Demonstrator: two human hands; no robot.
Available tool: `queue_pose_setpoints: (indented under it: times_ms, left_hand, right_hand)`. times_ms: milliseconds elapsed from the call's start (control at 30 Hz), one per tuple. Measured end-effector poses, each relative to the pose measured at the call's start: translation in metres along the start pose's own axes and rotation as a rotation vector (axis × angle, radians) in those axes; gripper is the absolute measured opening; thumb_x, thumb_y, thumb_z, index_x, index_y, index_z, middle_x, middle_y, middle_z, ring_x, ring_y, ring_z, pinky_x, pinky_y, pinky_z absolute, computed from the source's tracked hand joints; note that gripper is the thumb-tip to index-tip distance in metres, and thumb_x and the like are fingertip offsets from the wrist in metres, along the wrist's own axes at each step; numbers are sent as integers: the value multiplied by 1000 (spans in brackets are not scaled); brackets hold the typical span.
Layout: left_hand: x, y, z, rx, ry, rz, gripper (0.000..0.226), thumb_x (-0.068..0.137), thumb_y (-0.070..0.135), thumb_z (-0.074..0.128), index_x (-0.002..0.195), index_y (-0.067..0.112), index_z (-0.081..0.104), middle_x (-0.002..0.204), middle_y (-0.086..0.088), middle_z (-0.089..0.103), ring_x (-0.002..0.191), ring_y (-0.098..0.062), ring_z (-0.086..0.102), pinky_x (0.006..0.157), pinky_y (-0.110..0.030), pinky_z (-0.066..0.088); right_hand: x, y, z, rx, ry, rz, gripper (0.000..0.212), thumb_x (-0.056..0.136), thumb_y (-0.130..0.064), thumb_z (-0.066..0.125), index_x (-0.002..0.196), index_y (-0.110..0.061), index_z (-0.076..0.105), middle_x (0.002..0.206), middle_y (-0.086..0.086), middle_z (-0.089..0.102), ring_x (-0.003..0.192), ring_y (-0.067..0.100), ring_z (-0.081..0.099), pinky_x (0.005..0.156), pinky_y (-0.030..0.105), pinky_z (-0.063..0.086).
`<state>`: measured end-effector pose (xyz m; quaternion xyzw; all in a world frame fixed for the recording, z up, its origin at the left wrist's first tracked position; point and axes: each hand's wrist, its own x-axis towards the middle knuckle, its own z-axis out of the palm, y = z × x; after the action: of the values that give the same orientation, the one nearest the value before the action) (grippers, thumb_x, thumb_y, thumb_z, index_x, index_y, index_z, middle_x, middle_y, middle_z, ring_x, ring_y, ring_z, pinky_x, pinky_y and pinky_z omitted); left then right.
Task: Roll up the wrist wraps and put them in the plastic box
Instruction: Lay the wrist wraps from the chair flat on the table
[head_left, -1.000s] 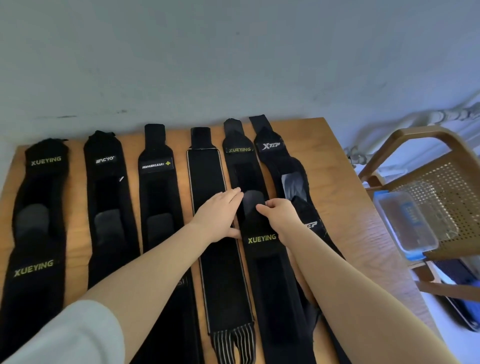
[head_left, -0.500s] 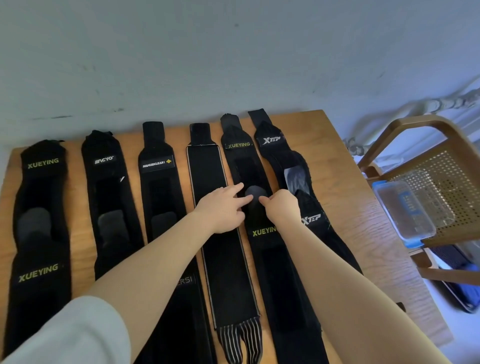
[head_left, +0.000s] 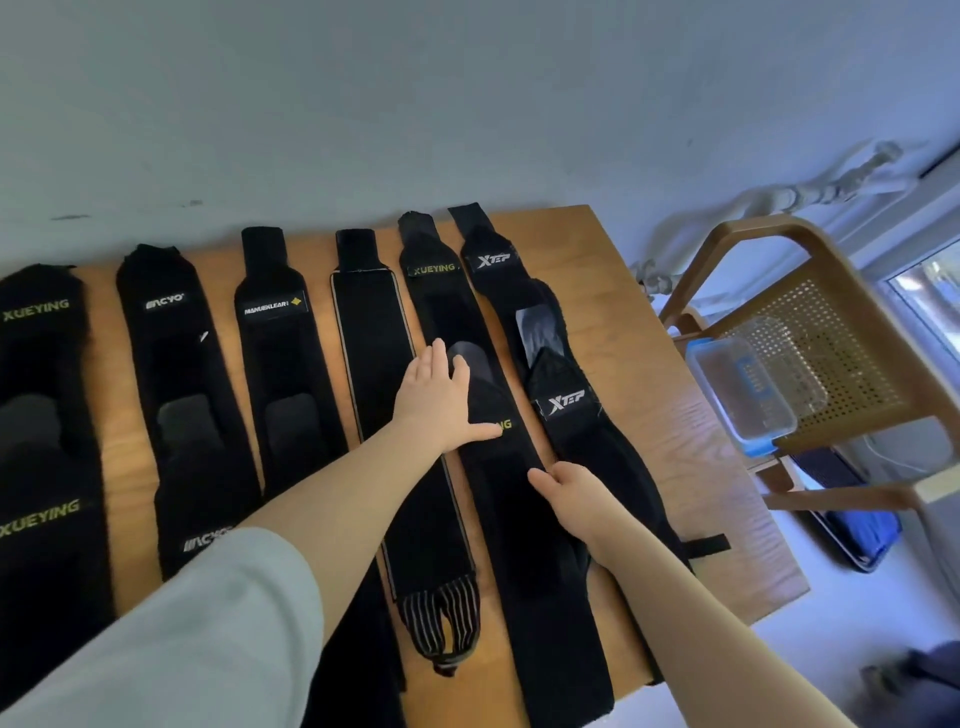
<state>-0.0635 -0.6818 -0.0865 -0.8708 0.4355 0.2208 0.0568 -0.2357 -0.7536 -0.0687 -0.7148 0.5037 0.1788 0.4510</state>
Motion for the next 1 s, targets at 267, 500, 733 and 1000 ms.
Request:
queue_pose_setpoints:
  times_ms: [267, 500, 733, 1000]
  left_hand:
    - [-3, 13, 8, 30, 27, -118, 110, 78, 80, 35, 150, 9, -7, 157, -18, -11, 146, -31, -6, 118, -42, 2]
    - [-24, 45, 6, 137, 300, -170, 88, 85, 59, 53, 147, 7, 17, 151, -14, 18, 134, -30, 27, 108, -40, 28]
    - [-88, 56, 40, -239, 316, 120, 39, 101, 28, 37, 136, 14, 45, 140, -5, 46, 123, -22, 47, 99, -34, 41]
    - [-107, 77, 53, -159, -40, -33, 93, 86, 71, 38, 152, 18, 0, 158, -8, -14, 146, -23, -7, 117, -38, 6]
  right_hand:
    - [-23, 29, 2, -207, 22, 23, 47, 99, -47, 38, 114, -7, 56, 95, 3, 60, 86, 16, 56, 73, 26, 45]
    - [-50, 65, -1, -71, -60, -128, 38, 89, -26, 65, 124, -15, 53, 112, 1, 62, 102, 17, 61, 86, 31, 53]
    - [-55, 71, 6, 62, 23, -128, 48, 98, -18, 50, 141, -11, 30, 130, 9, 52, 103, 18, 54, 83, 29, 48]
    - [-48, 73, 2, -167, 35, -6, 24, 95, -32, 55, 96, -8, 53, 80, 3, 55, 70, 17, 54, 67, 32, 48]
